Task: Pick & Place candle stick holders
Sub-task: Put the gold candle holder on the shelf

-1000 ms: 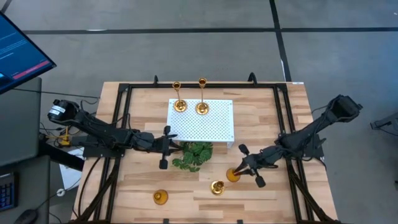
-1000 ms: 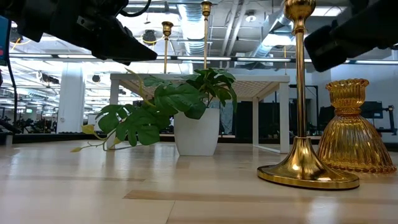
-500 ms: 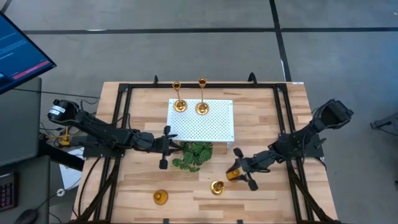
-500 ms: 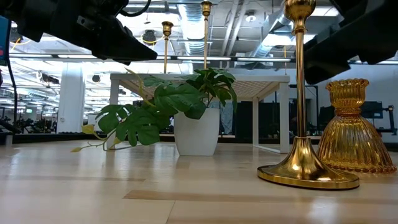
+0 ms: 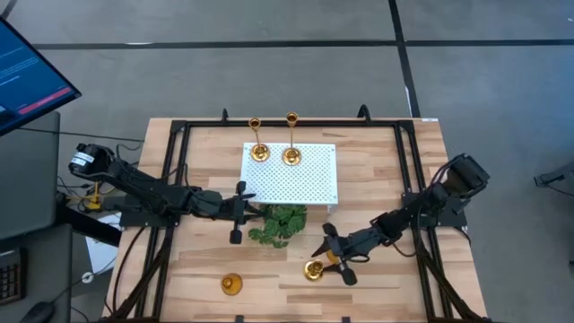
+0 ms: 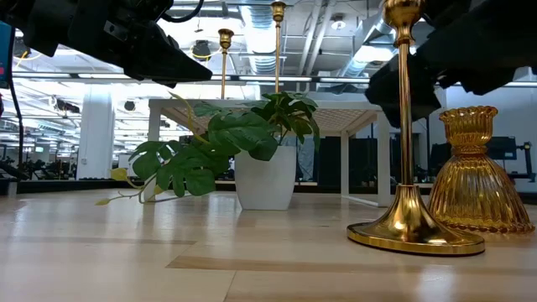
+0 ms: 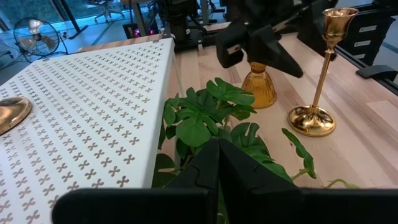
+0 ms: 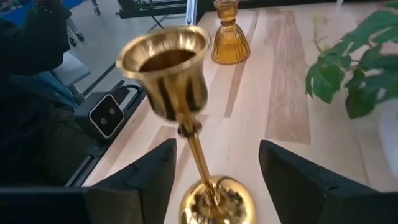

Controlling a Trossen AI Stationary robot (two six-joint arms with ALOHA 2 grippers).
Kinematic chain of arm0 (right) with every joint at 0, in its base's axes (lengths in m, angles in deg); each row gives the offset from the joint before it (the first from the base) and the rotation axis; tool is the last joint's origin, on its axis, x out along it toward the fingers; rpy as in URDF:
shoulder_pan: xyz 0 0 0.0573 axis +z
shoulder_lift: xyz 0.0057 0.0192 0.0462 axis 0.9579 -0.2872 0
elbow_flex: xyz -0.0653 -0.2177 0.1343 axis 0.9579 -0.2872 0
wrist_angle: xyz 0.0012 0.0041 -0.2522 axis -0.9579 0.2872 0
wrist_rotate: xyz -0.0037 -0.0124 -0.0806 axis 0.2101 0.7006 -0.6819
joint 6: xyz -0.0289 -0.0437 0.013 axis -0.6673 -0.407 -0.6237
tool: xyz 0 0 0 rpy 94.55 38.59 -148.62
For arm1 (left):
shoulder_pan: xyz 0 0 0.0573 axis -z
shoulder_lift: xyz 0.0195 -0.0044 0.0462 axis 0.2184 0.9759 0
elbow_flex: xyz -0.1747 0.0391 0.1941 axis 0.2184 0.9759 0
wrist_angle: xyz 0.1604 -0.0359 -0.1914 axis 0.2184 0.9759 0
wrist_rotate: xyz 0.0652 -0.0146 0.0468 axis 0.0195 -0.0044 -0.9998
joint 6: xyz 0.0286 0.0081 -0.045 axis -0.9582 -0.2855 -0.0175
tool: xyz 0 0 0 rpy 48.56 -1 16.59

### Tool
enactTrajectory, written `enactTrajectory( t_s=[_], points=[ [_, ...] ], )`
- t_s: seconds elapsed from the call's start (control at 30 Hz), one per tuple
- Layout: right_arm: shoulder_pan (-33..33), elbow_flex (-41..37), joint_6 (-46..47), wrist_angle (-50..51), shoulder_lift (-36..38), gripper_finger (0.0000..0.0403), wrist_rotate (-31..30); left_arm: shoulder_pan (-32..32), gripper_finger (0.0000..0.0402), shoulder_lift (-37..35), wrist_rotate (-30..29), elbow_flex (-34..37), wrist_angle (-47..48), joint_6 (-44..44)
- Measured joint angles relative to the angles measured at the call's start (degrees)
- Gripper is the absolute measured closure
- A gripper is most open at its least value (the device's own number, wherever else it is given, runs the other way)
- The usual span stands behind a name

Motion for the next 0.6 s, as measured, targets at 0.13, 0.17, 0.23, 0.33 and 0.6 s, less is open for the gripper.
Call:
enactTrajectory(
  t_s=[0.13, 0.17, 0.23, 0.33, 0.6],
  points=[
    [0.00, 1.77, 0.00, -0.08, -1.57, 0.0196, 0.14, 0.00, 0.0392, 0.00, 0.00, 0.00, 0.00, 0.00],
    [0.00, 2.01, 0.00, 0.08, -1.72, 0.0200, 0.32, 0.00, 0.0392, 0.00, 0.00, 0.00, 0.00, 0.00],
    [0.00, 2.72, 0.02, -0.18, -2.26, 0.0209, 1.37, 0.00, 0.0392, 0.00, 0.00, 0.00, 0.00, 0.00],
    [0.24, 3.09, 0.02, 0.12, -2.33, 0.0230, 1.57, 0.00, 0.0392, 0.00, 0.00, 0.00, 0.00, 0.00],
    [0.44, 3.20, 3.47, 0.74, -1.78, 0.0325, 1.59, 0.00, 0.0392, -0.02, 0.00, 0.00, 0.02, 0.32]
  ],
)
